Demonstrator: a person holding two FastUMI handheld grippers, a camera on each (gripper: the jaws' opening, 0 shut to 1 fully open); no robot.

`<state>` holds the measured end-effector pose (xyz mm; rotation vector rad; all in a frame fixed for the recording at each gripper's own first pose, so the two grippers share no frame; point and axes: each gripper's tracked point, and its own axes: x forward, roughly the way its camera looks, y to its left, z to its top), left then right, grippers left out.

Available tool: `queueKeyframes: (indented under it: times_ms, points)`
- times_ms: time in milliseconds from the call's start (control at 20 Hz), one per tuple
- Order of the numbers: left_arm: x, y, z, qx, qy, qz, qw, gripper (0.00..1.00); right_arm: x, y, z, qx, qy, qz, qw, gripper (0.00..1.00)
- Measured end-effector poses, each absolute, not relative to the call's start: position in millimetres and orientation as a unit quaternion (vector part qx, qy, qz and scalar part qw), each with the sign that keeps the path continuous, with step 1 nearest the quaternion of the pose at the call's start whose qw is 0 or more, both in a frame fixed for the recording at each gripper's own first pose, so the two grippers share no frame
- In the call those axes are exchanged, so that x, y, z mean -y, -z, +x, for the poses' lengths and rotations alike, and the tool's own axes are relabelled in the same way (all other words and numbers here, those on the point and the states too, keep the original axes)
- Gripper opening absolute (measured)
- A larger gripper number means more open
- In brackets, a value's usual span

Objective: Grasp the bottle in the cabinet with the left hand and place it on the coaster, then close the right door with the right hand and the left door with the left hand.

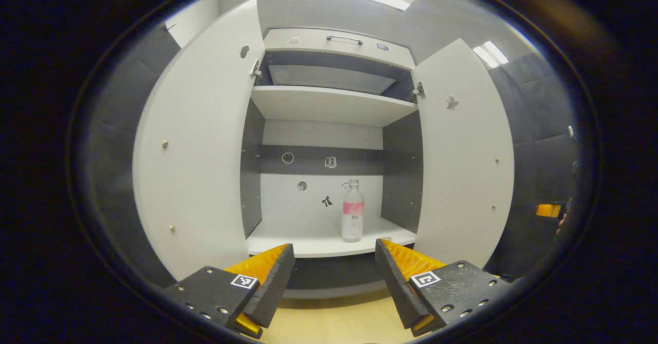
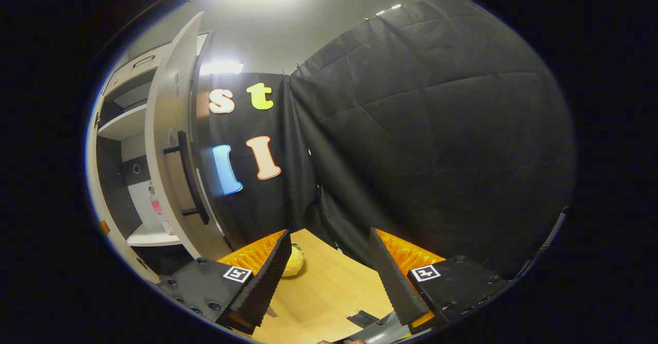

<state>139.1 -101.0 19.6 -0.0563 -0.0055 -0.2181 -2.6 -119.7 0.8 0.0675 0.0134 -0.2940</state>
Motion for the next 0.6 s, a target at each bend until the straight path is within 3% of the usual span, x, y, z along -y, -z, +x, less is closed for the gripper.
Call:
queueKeyframes:
  times_ms: [150, 450, 500, 600]
  points:
    - [119.2, -26.9, 186.5, 0.001, 0.122, -0.031, 0.992, 0.92, 133.5, 0.7, 12.3, -0.007, 0.163, 0.038, 0.986, 0.93]
    - [142.8, -33.1, 274.3, -0.006, 0.126, -0.040, 0.991, 0.92, 139.8, 0.1, 51.9, 0.001, 0.170, 0.040, 0.985, 0.96]
    - [149.0, -29.8, 285.4, -0.010, 0.131, -0.042, 0.990, 0.92, 139.2, 1.7, 58.7, 0.001, 0.169, 0.035, 0.985, 0.93]
    - [160.2, -21.9, 307.7, -0.022, 0.140, -0.042, 0.989, 0.92, 136.9, 9.9, 71.4, -0.012, 0.165, 0.030, 0.986, 0.97]
